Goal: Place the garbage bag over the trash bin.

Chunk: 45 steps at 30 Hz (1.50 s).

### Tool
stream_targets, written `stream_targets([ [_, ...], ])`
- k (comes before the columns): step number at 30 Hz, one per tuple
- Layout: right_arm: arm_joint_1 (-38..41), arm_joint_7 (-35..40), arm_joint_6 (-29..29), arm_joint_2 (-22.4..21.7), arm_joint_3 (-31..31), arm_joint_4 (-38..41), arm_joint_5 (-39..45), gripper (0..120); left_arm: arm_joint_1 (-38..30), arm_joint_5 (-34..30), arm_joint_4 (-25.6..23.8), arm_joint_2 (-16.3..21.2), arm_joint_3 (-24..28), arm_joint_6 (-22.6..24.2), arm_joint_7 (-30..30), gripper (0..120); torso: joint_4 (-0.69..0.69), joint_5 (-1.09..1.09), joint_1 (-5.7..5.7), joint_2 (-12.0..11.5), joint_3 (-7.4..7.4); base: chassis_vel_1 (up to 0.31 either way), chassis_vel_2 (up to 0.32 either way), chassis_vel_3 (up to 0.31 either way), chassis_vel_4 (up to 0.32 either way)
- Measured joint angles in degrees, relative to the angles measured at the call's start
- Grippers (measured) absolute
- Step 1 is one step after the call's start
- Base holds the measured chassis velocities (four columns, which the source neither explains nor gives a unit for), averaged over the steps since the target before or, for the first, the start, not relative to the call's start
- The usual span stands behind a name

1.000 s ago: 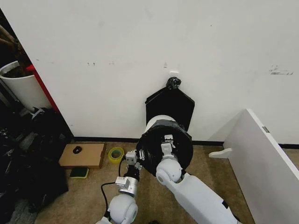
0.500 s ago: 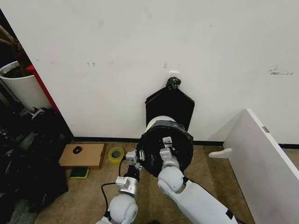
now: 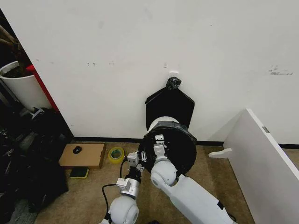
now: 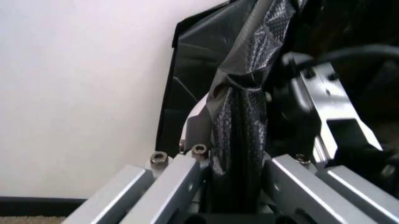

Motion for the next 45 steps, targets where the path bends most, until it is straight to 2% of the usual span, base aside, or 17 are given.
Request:
stream_targets([
  [4,-0.04,-3.81,4.36,0.06,0.29,-0.12,1.54,0,0.01,0.04,0.00,-0.04,0.01,0.01,0.02,0,0.00,0.01,0.00,0.00,0.00,0.000,0.000,0.000,0.000],
  [8,-0.34,-4.49,6.40,-0.36,0.95,-0.35,1.02,0,0.03,0.01,0.01,0.18,-0.05,0.01,0.07,0,0.00,0.01,0.00,0.00,0.00,0.000,0.000,0.000,0.000],
  [16,-1.63,-4.76,7.08,-1.73,2.43,-1.00,-0.10,0,-0.09,-0.29,0.17,0.38,-0.01,-0.20,0.40,0,-0.01,0.01,0.00,0.00,0.00,0.000,0.000,0.000,0.000],
  [27,1.95,1.74,1.88,2.24,4.69,-5.28,8.10,0,0.31,-0.05,-0.08,0.26,0.12,-2.15,2.16,0,0.00,0.00,0.00,0.00,0.00,0.000,0.000,0.000,0.000],
  [32,3.39,4.77,-1.06,3.02,5.34,-5.99,10.21,0,0.50,2.19,0.45,0.29,-0.34,-5.40,3.97,0,0.00,0.01,0.00,0.00,0.00,0.000,0.000,0.000,0.000],
  [38,3.68,6.15,-2.80,2.93,5.67,-6.88,8.52,0,0.97,3.39,0.65,0.34,-0.52,-6.40,4.56,0,0.00,0.01,0.00,0.00,0.00,0.000,0.000,0.000,0.000],
  [45,3.55,4.71,-2.81,2.18,5.67,-9.12,0.10,0,1.48,3.35,-0.61,0.64,-0.39,-6.38,4.84,0,-0.01,0.01,0.00,0.00,0.00,0.000,0.000,0.000,0.000],
])
